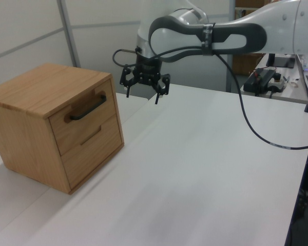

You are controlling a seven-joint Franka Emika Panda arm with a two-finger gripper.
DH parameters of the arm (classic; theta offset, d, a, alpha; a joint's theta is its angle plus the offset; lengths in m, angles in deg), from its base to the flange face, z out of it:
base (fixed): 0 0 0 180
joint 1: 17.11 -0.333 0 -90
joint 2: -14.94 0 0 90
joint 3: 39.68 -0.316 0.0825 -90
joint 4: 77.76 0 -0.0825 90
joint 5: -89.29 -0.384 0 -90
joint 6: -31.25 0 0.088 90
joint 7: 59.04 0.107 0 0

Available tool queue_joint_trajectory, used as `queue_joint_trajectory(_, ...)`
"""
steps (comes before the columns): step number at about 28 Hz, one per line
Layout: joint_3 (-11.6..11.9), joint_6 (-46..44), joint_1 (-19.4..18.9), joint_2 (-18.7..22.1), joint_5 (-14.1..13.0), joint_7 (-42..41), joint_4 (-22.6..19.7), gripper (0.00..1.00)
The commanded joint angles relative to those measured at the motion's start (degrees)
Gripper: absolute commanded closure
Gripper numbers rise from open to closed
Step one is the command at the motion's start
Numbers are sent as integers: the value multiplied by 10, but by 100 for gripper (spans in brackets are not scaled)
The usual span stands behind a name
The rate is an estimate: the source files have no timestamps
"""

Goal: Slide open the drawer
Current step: 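Move the gripper toward the black handle of the upper drawer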

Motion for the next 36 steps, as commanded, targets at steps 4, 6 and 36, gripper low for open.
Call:
queue_joint_trajectory(4, -11, 46, -5, -72, 12, 85, 75, 0)
queue_joint_trajectory(6, -15, 63, -5, -86, 19, 92, 87, 0)
queue_joint_trajectory(36, -27, 202, -14, -226, 117, 150, 197, 28)
